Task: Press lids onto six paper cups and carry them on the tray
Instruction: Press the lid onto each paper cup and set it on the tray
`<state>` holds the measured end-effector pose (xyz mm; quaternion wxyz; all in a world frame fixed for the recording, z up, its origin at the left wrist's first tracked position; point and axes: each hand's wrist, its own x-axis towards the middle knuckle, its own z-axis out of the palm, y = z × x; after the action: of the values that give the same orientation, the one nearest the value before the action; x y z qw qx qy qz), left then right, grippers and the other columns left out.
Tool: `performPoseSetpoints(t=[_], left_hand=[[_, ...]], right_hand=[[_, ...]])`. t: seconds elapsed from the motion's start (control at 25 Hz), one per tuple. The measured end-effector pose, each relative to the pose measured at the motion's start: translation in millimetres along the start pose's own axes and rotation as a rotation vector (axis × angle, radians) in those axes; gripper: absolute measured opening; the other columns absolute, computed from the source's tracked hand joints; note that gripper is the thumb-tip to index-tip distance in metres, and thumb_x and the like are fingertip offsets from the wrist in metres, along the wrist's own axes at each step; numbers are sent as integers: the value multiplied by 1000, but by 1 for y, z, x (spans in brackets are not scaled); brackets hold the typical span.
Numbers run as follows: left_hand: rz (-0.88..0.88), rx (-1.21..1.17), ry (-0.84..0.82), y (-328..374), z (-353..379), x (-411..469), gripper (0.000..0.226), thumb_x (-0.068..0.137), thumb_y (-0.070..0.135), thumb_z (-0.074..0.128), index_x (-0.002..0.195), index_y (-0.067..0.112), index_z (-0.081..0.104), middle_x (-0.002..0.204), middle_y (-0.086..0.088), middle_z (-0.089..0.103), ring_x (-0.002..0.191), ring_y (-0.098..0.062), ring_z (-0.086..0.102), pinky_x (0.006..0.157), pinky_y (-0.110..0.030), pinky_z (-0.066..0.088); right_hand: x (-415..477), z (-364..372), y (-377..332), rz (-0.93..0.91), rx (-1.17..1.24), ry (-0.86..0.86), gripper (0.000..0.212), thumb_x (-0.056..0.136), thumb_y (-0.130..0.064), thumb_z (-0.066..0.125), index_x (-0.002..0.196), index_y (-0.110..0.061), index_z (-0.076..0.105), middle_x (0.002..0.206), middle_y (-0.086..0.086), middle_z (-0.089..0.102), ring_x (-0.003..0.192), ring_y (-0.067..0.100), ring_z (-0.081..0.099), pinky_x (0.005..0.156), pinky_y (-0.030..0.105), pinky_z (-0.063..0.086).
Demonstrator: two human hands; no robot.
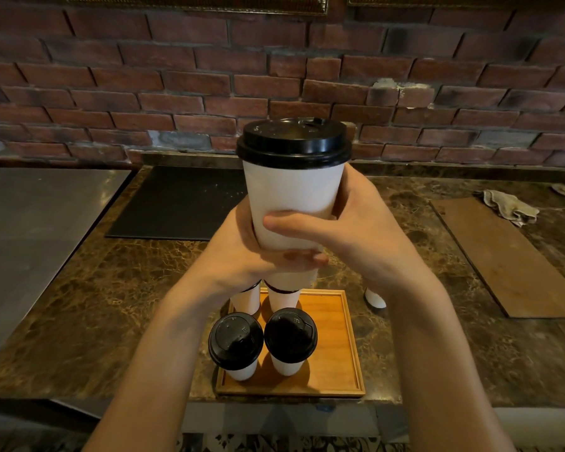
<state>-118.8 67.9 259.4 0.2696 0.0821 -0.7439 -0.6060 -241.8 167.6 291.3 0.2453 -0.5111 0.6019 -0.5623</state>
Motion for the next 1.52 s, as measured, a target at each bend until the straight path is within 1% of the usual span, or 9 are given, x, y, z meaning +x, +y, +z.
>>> performPoseSetpoints(t=[0.08, 0.32, 0.56, 0.68, 0.76, 1.0, 1.2, 1.36, 1.52], left_hand=[[-7, 48, 87, -1, 4, 0, 66, 55, 3, 82, 111, 22, 53, 96, 16, 69, 94, 3, 64, 70, -10, 51], [-5, 206, 363, -4, 22, 7, 39, 77, 6, 65, 113, 6, 49, 89, 15, 52, 77, 24, 55, 58, 3, 42], [-29, 275, 344, -3, 22, 12, 59, 70, 29, 63, 123, 8, 49, 94, 19, 51, 80, 24, 52, 64, 6, 40], [-55, 201, 315, -3, 23, 11, 33, 86, 5, 61, 115, 8, 46, 90, 16, 48, 72, 31, 48, 61, 7, 38], [-47, 192, 316, 0, 22, 11, 37, 84, -3, 62, 113, 11, 46, 89, 17, 49, 71, 33, 48, 59, 7, 38], [-22, 131, 195, 9, 12, 5, 64, 67, 12, 77, 124, 19, 48, 107, 12, 60, 98, 11, 59, 70, -4, 47], [-27, 65, 124, 14, 5, 1, 57, 63, -1, 78, 107, 24, 51, 95, 11, 62, 90, 7, 62, 66, -7, 49], [-64, -4, 23, 14, 4, 1, 70, 58, 5, 83, 119, 20, 52, 105, 6, 66, 99, -7, 64, 73, -17, 53], [-31, 7, -19, 13, 3, -1, 61, 63, 1, 77, 115, 23, 53, 105, 3, 66, 100, -8, 64, 75, -18, 53]], right_hand=[[1, 7, -2, 10, -56, 79, 76, 67, -35, 87, 131, -30, 46, 114, -15, 59, 103, -1, 58, 79, 21, 57], [2, 27, -3, 18, -185, 278, 95, 64, -45, 85, 142, -25, 36, 119, -14, 53, 109, 4, 52, 86, 29, 53], [2, 31, -2, 18, -187, 350, 93, 64, -49, 85, 140, -24, 39, 120, -13, 54, 110, 6, 54, 89, 37, 54], [2, 28, -3, 3, -154, 345, 89, 62, -49, 86, 136, -25, 42, 117, -16, 55, 109, 3, 55, 87, 36, 56], [3, 26, -4, -9, -138, 338, 86, 62, -49, 86, 133, -27, 44, 115, -17, 56, 108, 2, 56, 85, 34, 57], [2, 17, -6, -50, -34, 254, 72, 64, -42, 88, 124, -31, 48, 112, -16, 59, 103, 0, 59, 81, 29, 59], [0, 7, -5, -71, 55, 148, 65, 66, -38, 83, 123, -29, 52, 109, -14, 62, 101, 1, 62, 74, 21, 57], [-3, 0, -3, -87, 118, 55, 56, 70, -28, 81, 119, -30, 54, 106, -17, 66, 101, 1, 64, 72, 15, 54], [-5, -2, -1, -78, 112, 18, 56, 70, -28, 80, 119, -30, 53, 104, -21, 66, 101, -1, 63, 72, 13, 53]])
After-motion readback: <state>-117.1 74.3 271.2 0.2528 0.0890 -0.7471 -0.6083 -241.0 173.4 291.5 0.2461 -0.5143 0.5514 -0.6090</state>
